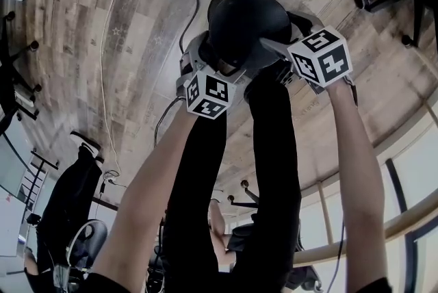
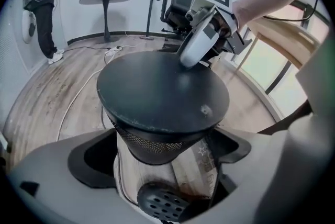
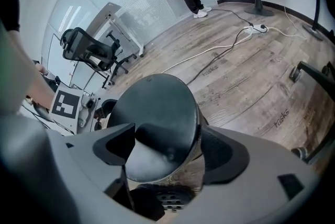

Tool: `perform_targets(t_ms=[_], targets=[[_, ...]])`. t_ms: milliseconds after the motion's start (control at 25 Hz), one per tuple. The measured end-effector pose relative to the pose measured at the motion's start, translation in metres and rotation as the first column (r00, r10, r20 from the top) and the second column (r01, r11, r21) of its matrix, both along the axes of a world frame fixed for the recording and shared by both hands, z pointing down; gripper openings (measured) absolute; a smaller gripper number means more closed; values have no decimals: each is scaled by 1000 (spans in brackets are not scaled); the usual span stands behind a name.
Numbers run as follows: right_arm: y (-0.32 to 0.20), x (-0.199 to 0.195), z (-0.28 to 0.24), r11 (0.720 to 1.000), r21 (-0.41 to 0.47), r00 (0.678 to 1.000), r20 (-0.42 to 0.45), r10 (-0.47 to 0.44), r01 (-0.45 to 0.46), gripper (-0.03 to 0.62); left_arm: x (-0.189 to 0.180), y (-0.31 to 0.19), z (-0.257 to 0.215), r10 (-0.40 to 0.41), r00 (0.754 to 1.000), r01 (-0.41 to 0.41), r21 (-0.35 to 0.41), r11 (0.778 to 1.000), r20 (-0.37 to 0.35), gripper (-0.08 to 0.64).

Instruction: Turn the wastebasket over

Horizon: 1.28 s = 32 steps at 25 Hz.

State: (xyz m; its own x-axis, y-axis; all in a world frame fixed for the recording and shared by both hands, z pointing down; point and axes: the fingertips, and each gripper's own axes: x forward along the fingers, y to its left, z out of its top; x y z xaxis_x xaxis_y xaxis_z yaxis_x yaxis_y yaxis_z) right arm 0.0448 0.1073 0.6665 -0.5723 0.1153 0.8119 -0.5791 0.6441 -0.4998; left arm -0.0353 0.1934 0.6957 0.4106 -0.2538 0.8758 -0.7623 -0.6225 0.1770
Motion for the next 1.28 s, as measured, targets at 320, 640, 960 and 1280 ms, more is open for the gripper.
perform_targets(t_ms=[320, 640, 960, 1280], targets=[[-20, -4, 3, 1000, 30, 1000, -17, -7, 7, 413, -4, -19, 7, 13, 1000, -13, -7, 1000, 18, 577], [-19, -7, 7, 999, 47, 999, -30, 11, -10, 413, -9, -19, 14, 47, 998, -46, -26, 999, 50, 575], [-17, -5, 10, 999, -20, 998, -34, 49, -50, 413, -18, -15, 19, 18, 999, -17, -67, 998, 27, 576], [-16, -5, -12, 999, 23, 997, -78, -29, 31, 413, -41, -10, -6, 74, 997, -70, -84, 994, 39, 575]])
